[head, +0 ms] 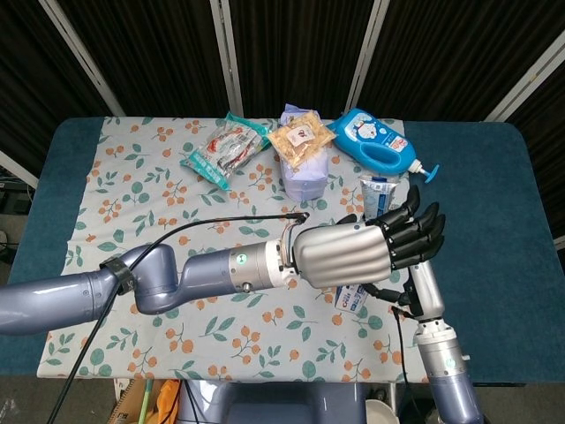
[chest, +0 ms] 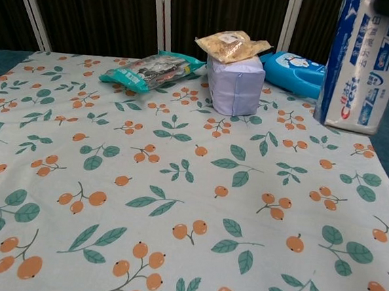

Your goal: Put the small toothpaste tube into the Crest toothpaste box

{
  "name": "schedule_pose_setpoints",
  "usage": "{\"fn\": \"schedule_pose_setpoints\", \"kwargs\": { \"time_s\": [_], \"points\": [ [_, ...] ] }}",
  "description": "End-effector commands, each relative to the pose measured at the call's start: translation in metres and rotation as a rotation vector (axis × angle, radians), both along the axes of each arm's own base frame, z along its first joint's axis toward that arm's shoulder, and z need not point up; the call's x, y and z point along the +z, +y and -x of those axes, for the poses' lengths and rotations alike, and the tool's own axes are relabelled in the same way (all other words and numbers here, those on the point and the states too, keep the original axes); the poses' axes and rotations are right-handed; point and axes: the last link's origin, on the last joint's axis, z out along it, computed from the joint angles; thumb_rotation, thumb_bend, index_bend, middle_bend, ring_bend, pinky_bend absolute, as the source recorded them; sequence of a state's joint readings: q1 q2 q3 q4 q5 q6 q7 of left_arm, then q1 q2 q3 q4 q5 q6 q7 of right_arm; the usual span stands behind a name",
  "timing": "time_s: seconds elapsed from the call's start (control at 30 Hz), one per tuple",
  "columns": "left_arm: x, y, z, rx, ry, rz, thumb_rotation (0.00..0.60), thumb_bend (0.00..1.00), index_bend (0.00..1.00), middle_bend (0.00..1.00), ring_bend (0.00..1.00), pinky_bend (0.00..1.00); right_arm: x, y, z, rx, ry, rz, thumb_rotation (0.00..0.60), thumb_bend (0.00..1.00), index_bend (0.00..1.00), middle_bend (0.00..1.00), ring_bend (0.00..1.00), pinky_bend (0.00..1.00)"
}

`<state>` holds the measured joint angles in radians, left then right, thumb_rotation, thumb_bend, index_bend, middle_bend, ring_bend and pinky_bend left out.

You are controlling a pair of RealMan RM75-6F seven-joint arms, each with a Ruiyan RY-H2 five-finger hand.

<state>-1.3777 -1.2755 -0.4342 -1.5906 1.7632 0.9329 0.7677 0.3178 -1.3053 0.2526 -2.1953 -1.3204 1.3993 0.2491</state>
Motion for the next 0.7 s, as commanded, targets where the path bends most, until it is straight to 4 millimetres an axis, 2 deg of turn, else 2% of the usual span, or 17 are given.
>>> {"fn": "schedule_pose_setpoints", "kwargs": {
  "time_s": [0.03,0.3,0.43,0.57,0.7],
  "points": [
    [0.005,-0.001,-0.001,-0.009,-0.045,-0.006,0.600,0.03,0.11,0.12,0.15,0.22,0.001,-0.001,0.001,-0.007,-0.039,0.012,0.600,0.32,0.39,0.50,0.46,0.42],
    [0.017,-0.007,-0.002,-0.023,-0.144,0.019,0.600,0.01,0.10,0.11,0.15,0.22,-0.001,0.000,0.004,-0.005,-0.119,0.024,0.600,0.32,0.39,0.50,0.46,0.42],
    [0.025,-0.011,0.005,-0.017,-0.198,0.037,0.600,0.01,0.10,0.11,0.15,0.22,0.001,0.000,0.009,-0.004,-0.175,0.073,0.600,0.32,0.39,0.50,0.46,0.42],
    [0.037,-0.011,0.023,0.002,-0.226,0.035,0.600,0.01,0.10,0.11,0.15,0.22,0.005,-0.001,0.013,-0.003,-0.220,0.142,0.600,0.32,0.39,0.50,0.46,0.42],
    [0.056,-0.008,0.054,0.047,-0.266,0.020,0.600,0.01,0.10,0.11,0.15,0.22,0.011,-0.001,0.017,-0.001,-0.241,0.219,0.600,0.32,0.39,0.50,0.46,0.42]
  ]
}}
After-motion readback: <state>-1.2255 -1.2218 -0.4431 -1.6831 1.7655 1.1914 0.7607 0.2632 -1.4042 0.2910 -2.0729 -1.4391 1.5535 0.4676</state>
